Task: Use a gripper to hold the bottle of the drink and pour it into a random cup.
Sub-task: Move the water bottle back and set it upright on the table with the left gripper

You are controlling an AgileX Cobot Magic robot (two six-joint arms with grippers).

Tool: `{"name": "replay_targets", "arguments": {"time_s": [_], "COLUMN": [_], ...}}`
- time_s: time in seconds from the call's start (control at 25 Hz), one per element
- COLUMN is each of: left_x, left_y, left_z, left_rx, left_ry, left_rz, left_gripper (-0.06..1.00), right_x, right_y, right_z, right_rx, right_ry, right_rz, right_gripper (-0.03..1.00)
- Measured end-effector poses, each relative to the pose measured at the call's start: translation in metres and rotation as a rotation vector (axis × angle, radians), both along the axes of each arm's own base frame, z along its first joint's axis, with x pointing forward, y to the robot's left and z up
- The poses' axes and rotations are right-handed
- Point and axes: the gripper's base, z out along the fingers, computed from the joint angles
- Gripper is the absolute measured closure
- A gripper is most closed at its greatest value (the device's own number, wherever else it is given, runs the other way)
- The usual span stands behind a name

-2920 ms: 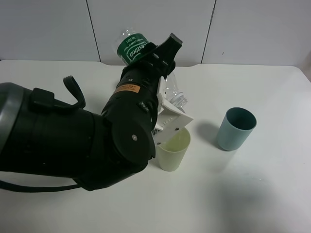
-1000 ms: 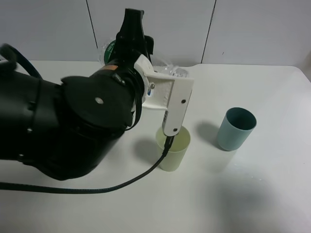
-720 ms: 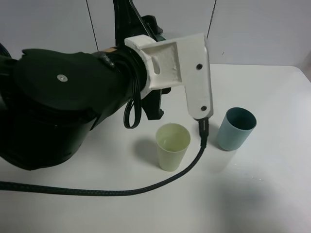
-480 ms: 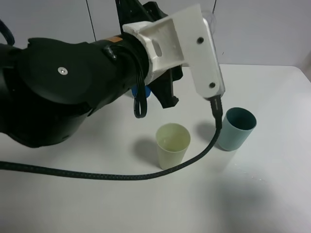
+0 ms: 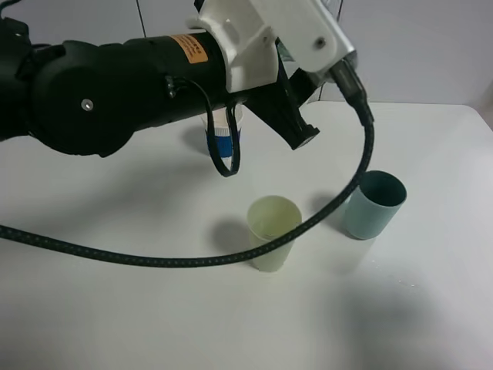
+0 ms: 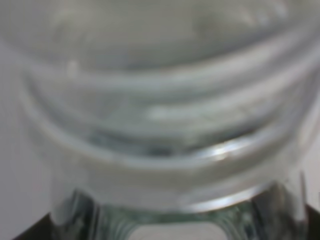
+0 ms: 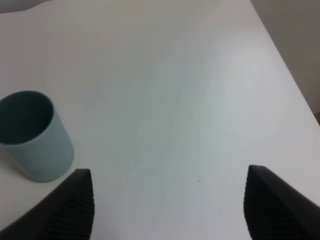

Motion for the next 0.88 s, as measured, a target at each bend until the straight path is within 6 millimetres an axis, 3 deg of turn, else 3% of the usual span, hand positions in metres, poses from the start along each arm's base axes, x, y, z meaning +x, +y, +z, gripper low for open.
{"name": "replay_targets", "arguments": {"time_s": [0.28, 0.52, 0.88], "left_x": [0.026, 0.042, 0.031], "left_y": [0.032, 0.074, 0.145], "left_z": [-0.005, -0.002, -0.041], "left_rx": [-0.014, -0.004, -0.115], "left_ry": [0.209, 0.303, 0.332], "left_rz": [0.008, 0.142, 0.256], "left_gripper": [0.39, 0.39, 0.39], "right_x": [0.0, 0.0, 0.0], "right_y": [0.0, 0.0, 0.0], "right_z": [0.0, 0.0, 0.0], "right_rx": [0.0, 0.0, 0.0], "right_ry": [0.0, 0.0, 0.0], "right_rz": [0.0, 0.0, 0.0], "right_gripper": [0.33, 0.33, 0.33]}}
